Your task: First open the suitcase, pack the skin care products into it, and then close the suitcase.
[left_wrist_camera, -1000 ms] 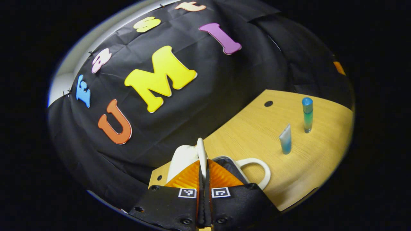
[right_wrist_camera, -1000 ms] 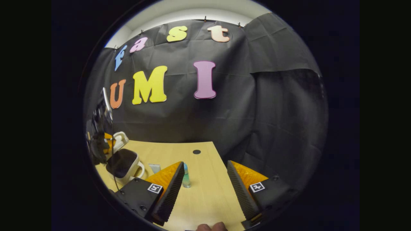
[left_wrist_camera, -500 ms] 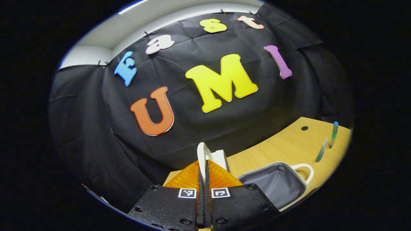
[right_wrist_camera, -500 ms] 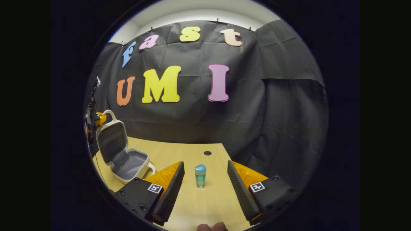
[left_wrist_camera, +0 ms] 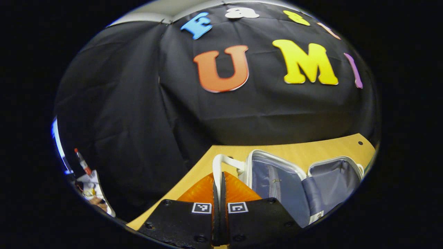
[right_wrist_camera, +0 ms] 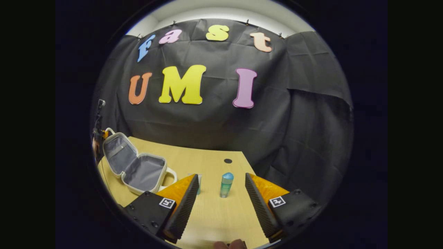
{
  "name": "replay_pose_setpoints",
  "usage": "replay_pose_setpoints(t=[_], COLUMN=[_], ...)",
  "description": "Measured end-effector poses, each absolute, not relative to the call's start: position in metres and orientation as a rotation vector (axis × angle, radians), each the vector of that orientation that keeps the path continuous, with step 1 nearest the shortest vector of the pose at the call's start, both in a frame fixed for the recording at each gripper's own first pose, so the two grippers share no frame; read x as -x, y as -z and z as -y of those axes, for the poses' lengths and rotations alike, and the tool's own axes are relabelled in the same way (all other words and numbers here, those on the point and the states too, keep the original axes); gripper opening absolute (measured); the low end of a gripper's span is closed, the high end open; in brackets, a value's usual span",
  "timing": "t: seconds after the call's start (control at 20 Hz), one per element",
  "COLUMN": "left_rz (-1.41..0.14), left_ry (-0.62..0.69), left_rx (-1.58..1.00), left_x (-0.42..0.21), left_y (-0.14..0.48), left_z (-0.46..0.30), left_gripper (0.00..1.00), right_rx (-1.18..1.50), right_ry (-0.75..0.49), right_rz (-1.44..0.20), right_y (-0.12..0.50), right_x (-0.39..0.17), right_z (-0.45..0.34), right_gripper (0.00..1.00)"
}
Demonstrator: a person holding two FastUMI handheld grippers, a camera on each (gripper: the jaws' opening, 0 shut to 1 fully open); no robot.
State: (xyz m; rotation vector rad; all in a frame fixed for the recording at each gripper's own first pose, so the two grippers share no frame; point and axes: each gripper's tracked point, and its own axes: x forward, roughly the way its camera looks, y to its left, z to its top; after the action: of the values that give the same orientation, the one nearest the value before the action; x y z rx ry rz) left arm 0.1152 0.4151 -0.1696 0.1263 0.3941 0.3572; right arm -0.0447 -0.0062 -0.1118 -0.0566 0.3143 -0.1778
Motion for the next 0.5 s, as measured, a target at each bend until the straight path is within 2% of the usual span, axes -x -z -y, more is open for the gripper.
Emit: replay_pose_setpoints(t=[0.2,0.35,0.45,0.5], left_rz=[-0.557,-0.570,-0.572,-0.581], left_ry=[-0.402,-0.414,-0.417,-0.429], left_rx=[0.047,0.166,0.180,0.162], left_x=[-0.116,-0.120,-0.118,-0.114], left_y=[0.238,0.265,0.269,0.269], left_z=[-0.424,-0.418,-0.420,-0.424], left_gripper=[0.03,0.04,0.06,0.13], right_rx=[0.101,0.121,0.123,0.121], right_ry=[0.171,0.162,0.152,0.148], right_rz=[-0.344,-0.350,-0.349,-0.349], right_y=[0.112,0.109,0.108,0.108], right_x=[0.044,0.042,0.038,0.036], right_z=[-0.004,-0.012,-0.017,-0.020], right_gripper=[0.80,0.80,0.80,0.80])
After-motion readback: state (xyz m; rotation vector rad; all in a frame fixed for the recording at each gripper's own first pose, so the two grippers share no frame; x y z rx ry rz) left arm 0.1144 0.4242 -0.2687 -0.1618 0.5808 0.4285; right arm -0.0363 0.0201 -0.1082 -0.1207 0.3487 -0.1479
